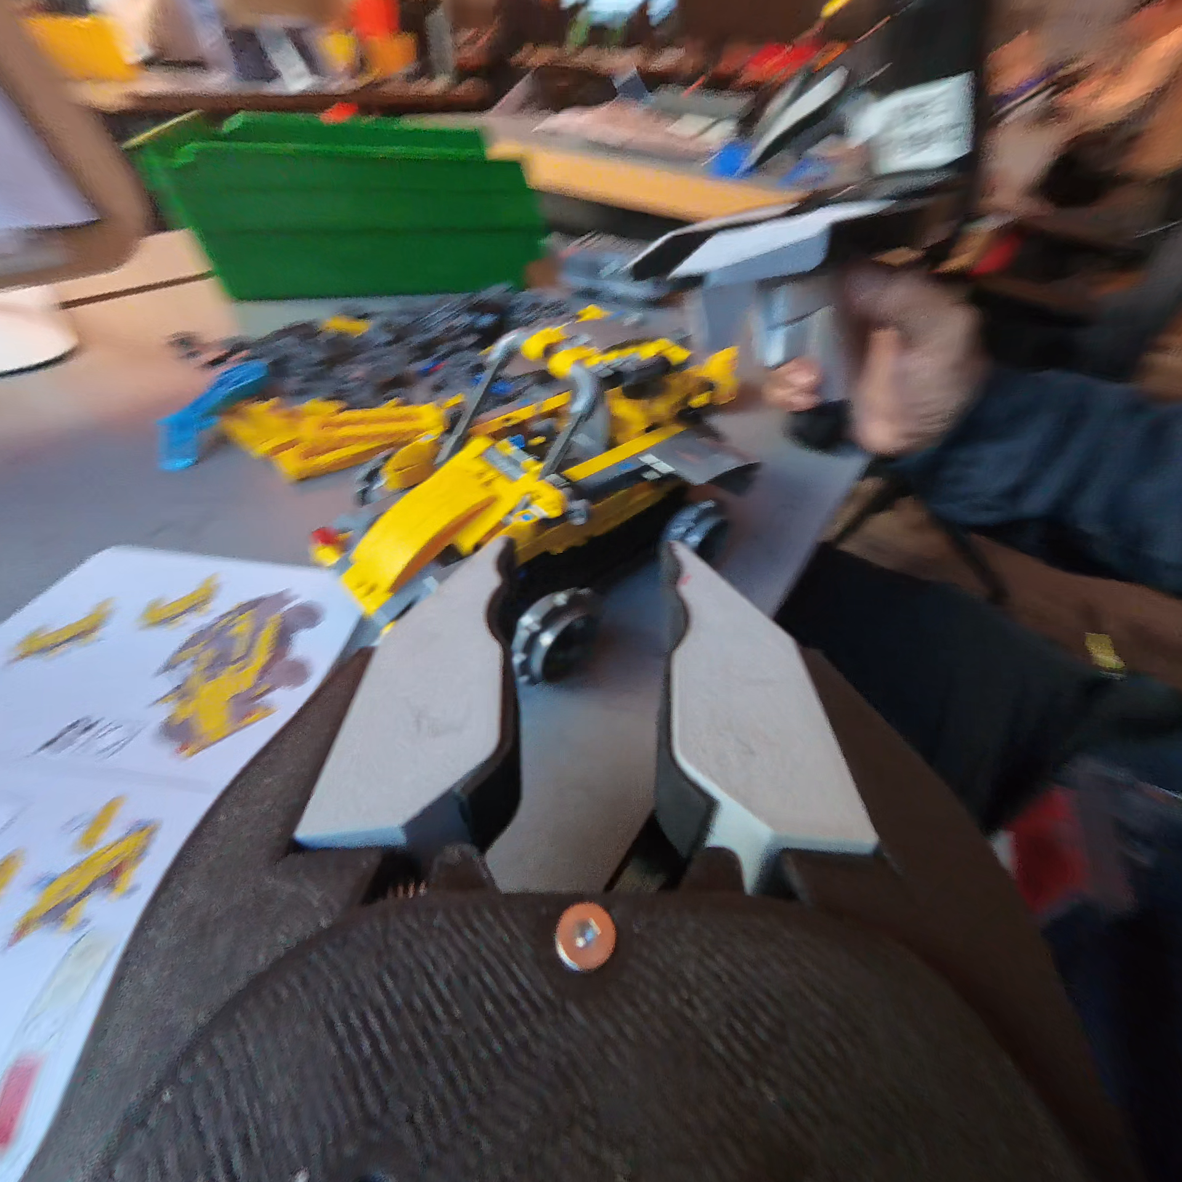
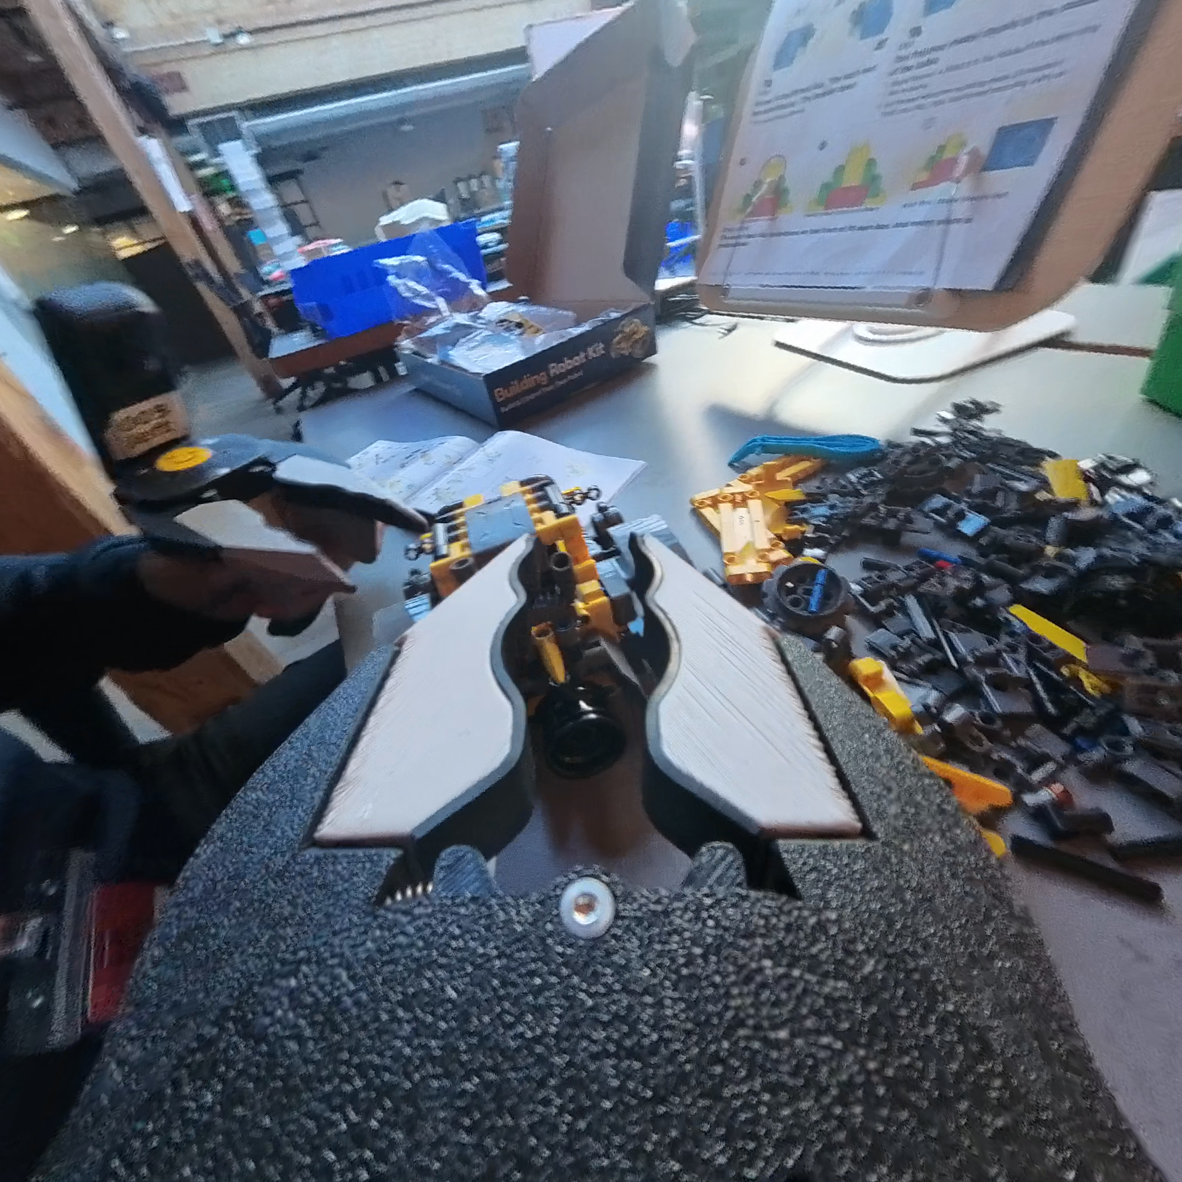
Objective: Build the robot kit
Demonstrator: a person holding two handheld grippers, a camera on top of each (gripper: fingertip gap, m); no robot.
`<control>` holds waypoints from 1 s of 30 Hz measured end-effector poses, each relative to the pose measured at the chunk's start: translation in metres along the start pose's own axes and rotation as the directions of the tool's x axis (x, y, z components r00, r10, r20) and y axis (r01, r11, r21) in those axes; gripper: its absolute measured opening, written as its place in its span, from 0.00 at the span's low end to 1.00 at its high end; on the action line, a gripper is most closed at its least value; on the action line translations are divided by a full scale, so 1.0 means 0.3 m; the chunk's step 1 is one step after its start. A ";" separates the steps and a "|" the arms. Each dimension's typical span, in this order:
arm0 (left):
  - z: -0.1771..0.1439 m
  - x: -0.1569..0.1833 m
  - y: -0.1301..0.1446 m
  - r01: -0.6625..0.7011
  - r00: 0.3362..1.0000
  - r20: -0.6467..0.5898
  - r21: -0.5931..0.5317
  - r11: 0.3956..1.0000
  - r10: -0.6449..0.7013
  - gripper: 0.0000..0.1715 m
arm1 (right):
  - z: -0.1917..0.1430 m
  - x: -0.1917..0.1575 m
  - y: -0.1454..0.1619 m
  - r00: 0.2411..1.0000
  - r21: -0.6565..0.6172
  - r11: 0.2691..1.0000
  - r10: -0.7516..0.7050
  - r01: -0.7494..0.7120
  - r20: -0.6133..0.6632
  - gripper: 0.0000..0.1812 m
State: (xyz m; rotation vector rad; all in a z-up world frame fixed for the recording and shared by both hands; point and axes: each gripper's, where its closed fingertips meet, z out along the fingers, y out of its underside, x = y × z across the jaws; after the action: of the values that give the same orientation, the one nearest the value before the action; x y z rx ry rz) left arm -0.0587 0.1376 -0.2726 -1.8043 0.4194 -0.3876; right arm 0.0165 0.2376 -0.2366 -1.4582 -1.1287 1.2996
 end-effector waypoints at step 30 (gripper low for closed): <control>0.035 0.000 -0.076 -0.058 0.998 0.001 -0.322 0.945 0.061 0.39 | 0.084 -0.177 0.111 0.971 -0.324 0.922 -0.159 0.210 0.177 0.17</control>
State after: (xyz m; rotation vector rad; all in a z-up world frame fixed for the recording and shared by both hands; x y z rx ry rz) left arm -0.0519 0.1520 -0.2533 -2.1046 0.5536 -0.2775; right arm -0.0086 0.1790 -0.2595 -1.4722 -1.6152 1.1317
